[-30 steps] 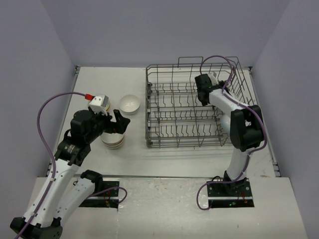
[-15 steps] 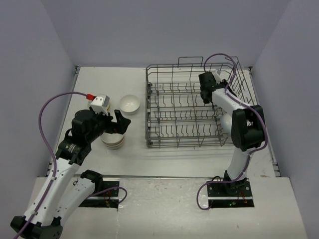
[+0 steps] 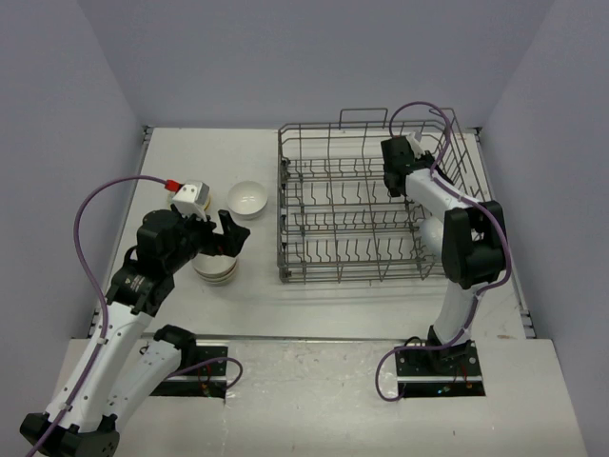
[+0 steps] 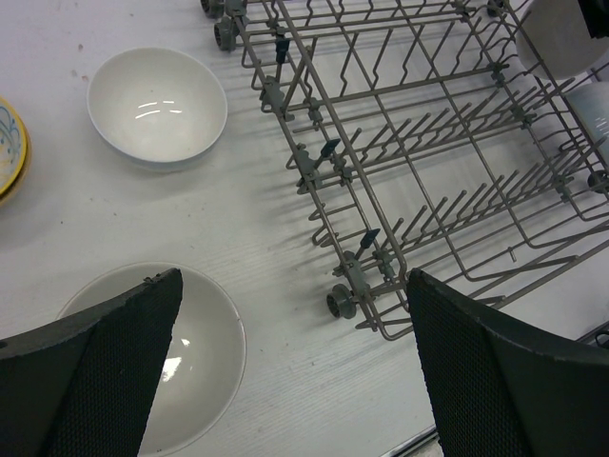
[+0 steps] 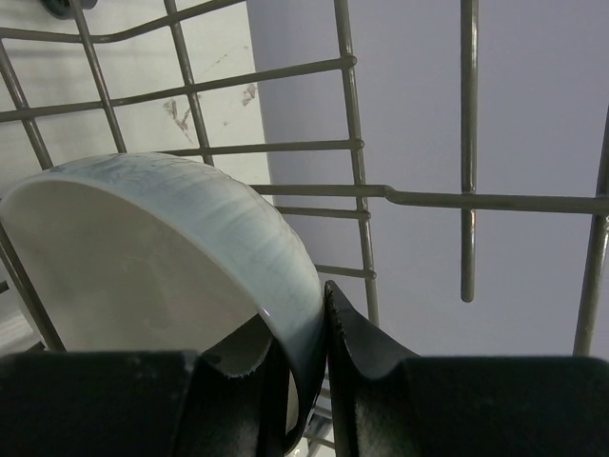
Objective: Unload the bowls from the dish rack
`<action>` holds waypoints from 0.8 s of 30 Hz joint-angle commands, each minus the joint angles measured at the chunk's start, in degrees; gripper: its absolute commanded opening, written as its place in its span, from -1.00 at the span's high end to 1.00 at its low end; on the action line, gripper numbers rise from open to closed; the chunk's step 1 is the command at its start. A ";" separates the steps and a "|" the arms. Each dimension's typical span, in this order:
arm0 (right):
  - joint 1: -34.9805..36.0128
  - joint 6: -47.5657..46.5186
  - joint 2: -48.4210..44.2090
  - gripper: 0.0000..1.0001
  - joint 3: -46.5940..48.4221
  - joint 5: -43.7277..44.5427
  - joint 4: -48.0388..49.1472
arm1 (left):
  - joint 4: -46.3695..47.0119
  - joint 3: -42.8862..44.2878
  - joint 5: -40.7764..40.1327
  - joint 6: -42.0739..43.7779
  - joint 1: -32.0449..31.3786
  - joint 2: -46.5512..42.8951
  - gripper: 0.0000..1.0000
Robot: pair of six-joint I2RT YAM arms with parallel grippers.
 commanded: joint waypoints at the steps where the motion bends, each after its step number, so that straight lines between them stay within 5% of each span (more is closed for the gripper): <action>1: 0.83 -0.61 -1.08 1.00 1.51 0.13 3.83 | 2.61 -0.14 0.33 1.34 -0.48 -0.42 -1.00; 24: 0.92 -11.85 -8.73 1.00 3.09 2.67 14.30 | 1.56 0.30 -4.24 0.81 -0.40 -1.30 -1.00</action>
